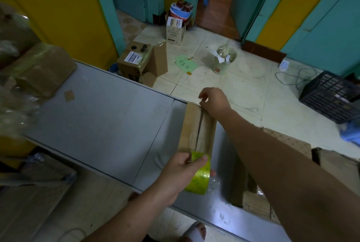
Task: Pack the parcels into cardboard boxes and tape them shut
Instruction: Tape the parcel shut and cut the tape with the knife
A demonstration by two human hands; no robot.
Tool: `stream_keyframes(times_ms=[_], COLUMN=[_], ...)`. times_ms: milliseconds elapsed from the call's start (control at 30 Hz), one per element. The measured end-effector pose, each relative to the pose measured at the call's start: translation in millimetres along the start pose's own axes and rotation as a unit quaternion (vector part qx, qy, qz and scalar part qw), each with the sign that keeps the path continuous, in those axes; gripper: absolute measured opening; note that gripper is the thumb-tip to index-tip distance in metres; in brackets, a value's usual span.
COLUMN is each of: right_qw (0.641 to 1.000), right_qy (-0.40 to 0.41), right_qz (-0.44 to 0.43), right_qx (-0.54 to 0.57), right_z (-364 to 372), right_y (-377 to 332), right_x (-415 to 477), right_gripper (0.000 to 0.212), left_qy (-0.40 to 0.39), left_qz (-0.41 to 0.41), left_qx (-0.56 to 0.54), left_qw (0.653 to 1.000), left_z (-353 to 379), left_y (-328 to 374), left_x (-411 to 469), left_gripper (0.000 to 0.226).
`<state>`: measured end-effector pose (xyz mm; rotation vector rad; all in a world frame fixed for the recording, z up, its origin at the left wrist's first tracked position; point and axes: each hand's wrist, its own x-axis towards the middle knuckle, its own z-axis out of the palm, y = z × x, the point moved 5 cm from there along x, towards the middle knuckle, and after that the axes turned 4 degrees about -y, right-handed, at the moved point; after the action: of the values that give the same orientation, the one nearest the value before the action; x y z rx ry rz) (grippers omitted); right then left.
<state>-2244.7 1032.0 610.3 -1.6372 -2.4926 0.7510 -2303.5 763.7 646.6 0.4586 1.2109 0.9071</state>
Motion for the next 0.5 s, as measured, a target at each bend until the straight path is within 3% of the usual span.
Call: stream_keyframes(times_ms=[200, 367, 500], right_qw=[0.985, 0.996, 0.992], right_qy=[0.14, -0.043, -0.078], right_qz=[-0.058, -0.048, -0.033], right_qx=[0.086, 0.065, 0.092], right_z=[-12.5, 3.6, 22.1], right_y=[-11.9, -6.8, 4.4], right_x=[-30.5, -48.1, -54.2], right_gripper=[0.031, 0.032, 0.039], left_qy=[0.002, -0.003, 0.0], left_qz=[0.002, 0.005, 0.013], left_qx=[-0.002, 0.011, 0.0], left_qw=[1.0, 1.0, 1.0], left_z=[-3.6, -4.7, -7.9], left_y=[-2.7, -4.4, -3.1], left_x=[0.3, -0.1, -3.1], left_gripper=[0.026, 0.027, 0.024])
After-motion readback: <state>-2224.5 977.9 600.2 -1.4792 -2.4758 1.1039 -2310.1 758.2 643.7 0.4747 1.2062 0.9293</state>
